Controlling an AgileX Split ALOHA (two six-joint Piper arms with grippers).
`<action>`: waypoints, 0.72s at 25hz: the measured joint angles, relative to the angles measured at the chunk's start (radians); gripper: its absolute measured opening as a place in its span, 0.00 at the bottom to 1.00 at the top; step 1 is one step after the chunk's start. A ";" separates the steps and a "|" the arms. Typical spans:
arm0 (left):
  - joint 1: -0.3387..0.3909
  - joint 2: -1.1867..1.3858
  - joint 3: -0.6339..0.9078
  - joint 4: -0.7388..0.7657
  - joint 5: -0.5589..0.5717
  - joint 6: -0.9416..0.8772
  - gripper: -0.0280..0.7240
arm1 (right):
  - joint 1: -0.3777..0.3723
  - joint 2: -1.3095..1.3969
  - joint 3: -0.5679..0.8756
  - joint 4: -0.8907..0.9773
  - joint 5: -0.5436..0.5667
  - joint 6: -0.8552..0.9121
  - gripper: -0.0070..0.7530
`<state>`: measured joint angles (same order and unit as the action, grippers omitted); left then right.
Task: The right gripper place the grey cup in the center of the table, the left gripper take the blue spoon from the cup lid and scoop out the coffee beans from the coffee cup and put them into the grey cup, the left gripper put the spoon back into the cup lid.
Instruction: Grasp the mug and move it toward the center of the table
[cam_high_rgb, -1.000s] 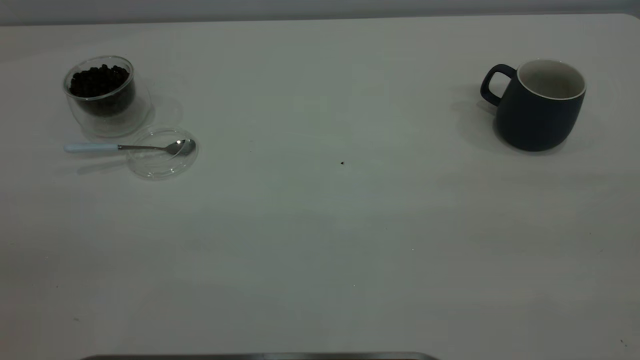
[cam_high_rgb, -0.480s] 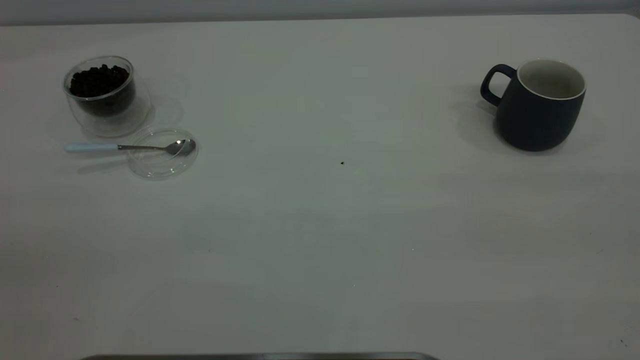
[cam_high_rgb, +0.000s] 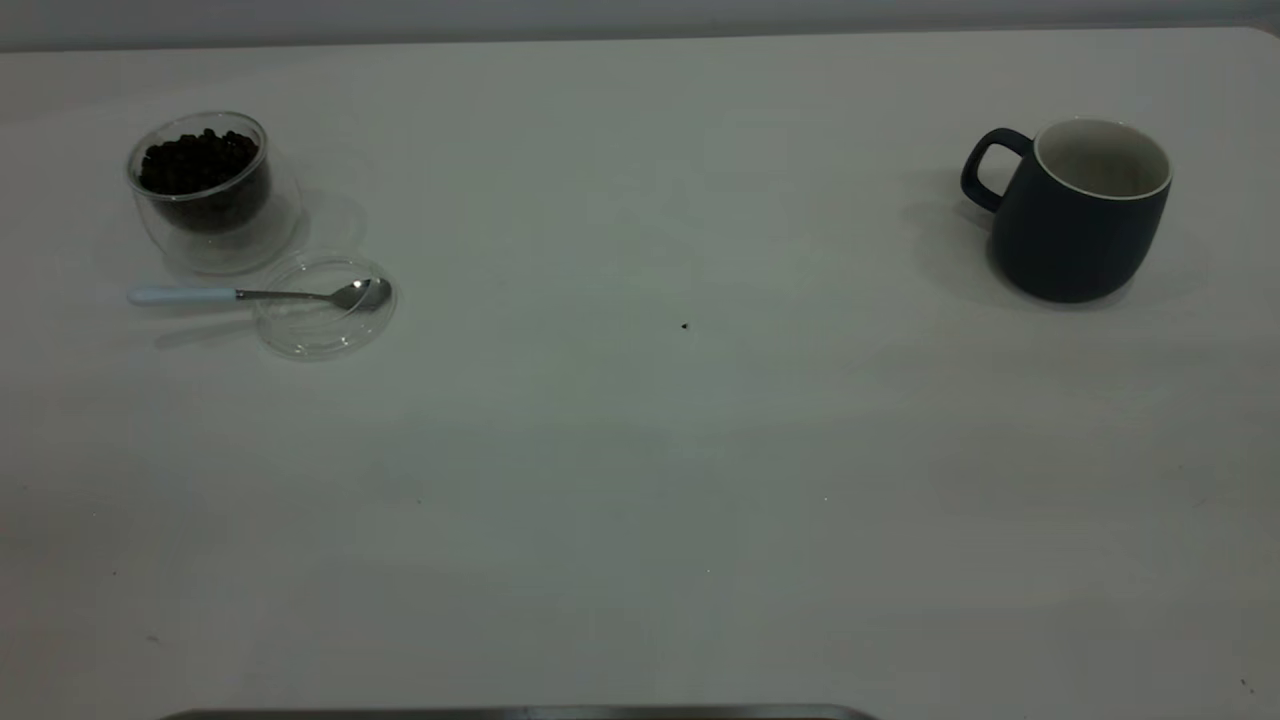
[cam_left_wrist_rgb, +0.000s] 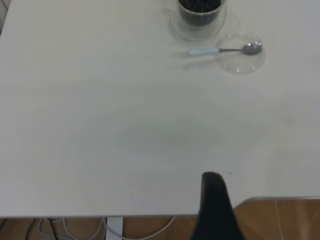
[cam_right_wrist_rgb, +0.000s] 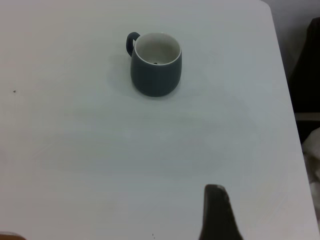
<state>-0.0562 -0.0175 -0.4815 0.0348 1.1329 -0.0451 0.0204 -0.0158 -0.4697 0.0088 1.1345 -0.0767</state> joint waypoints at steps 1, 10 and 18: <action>0.000 0.000 0.000 0.000 0.000 0.001 0.82 | 0.000 0.000 0.000 0.000 0.000 0.000 0.61; 0.000 0.000 0.000 0.000 0.000 0.001 0.82 | 0.000 0.000 0.000 -0.045 0.000 0.000 0.61; 0.000 0.000 0.000 0.000 0.000 0.001 0.82 | 0.000 0.020 -0.005 -0.063 -0.013 -0.009 0.61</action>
<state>-0.0562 -0.0175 -0.4815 0.0348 1.1329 -0.0439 0.0204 0.0039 -0.4747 -0.0543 1.1216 -0.0860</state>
